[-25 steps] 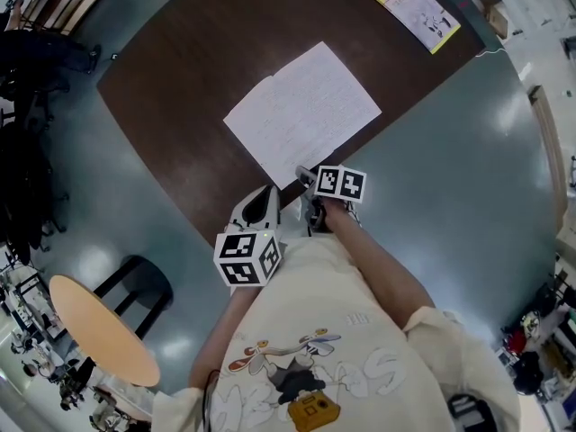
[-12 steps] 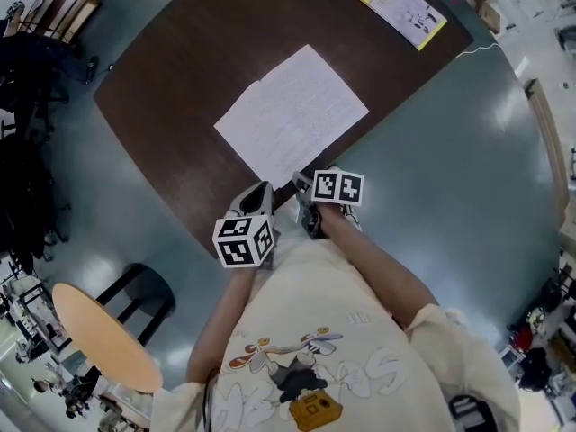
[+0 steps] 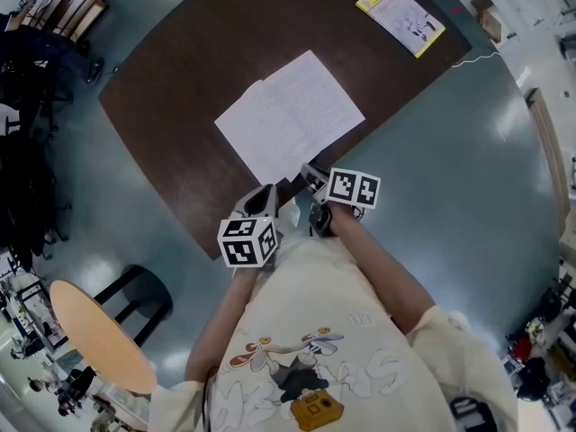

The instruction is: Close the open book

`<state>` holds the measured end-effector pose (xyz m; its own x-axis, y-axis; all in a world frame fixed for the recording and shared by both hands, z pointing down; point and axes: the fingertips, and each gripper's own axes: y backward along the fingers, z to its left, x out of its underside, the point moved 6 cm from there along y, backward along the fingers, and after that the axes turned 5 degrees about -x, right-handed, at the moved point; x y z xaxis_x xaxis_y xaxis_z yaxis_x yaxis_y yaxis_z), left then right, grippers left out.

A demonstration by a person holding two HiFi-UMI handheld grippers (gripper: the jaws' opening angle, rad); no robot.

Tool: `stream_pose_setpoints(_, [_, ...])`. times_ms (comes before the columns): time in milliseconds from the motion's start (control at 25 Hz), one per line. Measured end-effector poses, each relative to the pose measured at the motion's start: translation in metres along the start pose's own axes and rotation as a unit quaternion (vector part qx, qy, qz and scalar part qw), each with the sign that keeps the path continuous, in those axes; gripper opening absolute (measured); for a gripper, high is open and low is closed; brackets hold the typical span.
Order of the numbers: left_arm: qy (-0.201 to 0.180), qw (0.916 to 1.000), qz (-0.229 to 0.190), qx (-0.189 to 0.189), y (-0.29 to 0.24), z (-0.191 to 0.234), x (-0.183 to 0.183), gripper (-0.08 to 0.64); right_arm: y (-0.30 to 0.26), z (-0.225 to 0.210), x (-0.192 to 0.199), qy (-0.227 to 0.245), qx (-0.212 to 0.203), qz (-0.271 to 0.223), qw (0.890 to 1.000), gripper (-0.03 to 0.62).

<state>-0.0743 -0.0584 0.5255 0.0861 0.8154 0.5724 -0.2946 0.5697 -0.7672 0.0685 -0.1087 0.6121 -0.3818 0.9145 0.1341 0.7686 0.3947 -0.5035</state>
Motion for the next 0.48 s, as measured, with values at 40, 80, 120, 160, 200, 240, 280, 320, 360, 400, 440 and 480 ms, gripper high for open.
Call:
stream_pose_setpoints(40, [-0.002,1.0000,-0.002,0.000,0.000,-0.001,-0.002,0.006,0.003,0.000,-0.005,-0.003,-0.003,-0.008,1.000,0.026])
stream_pose_setpoints(80, [-0.004,1.0000,-0.004,0.000,0.000,-0.002,-0.004,0.006,0.006,0.000,-0.009,-0.006,-0.005,-0.015,1.000,0.026])
stream_pose_setpoints(120, [-0.006,1.0000,-0.007,0.000,0.001,-0.003,-0.005,0.006,0.008,-0.001,-0.012,-0.008,-0.006,-0.022,1.000,0.026])
stream_pose_setpoints(160, [-0.008,0.9999,-0.009,0.001,0.001,-0.004,-0.007,0.006,0.010,-0.002,-0.016,-0.010,-0.008,-0.027,1.000,0.025])
stream_pose_setpoints(200, [-0.011,0.9999,-0.011,0.003,0.000,-0.006,-0.009,0.006,0.013,-0.003,-0.020,-0.011,-0.008,-0.033,0.999,0.025])
stream_pose_setpoints(240, [-0.013,0.9998,-0.012,0.005,-0.001,-0.008,-0.010,0.006,0.015,-0.004,-0.024,-0.012,-0.008,-0.038,0.999,0.025])
stream_pose_setpoints(280, [-0.016,0.9998,-0.013,0.007,-0.003,-0.011,-0.012,0.006,0.017,-0.006,-0.028,-0.013,-0.008,-0.043,0.999,0.025])
stream_pose_setpoints(320, [-0.019,0.9997,-0.014,0.009,-0.004,-0.014,-0.013,0.006,0.020,-0.007,-0.031,-0.014,-0.008,-0.048,0.999,0.025])
stream_pose_setpoints(360, [-0.022,0.9996,-0.015,0.011,-0.005,-0.017,-0.014,0.006,0.022,-0.009,-0.035,-0.015,-0.008,-0.053,0.998,0.025])
stream_pose_setpoints(400, [-0.026,0.9995,-0.015,0.012,-0.006,-0.020,-0.015,0.006,0.025,-0.010,-0.038,-0.016,-0.008,-0.059,0.998,0.023])
stream_pose_setpoints(440, [-0.029,0.9994,-0.015,0.014,-0.007,-0.022,-0.016,0.006,0.028,-0.011,-0.042,-0.018,-0.007,-0.065,0.998,0.023])
stream_pose_setpoints(480, [-0.032,0.9993,-0.015,0.015,-0.008,-0.025,-0.017,0.006,0.030,-0.014,-0.046,-0.019,-0.006,-0.071,0.997,0.023])
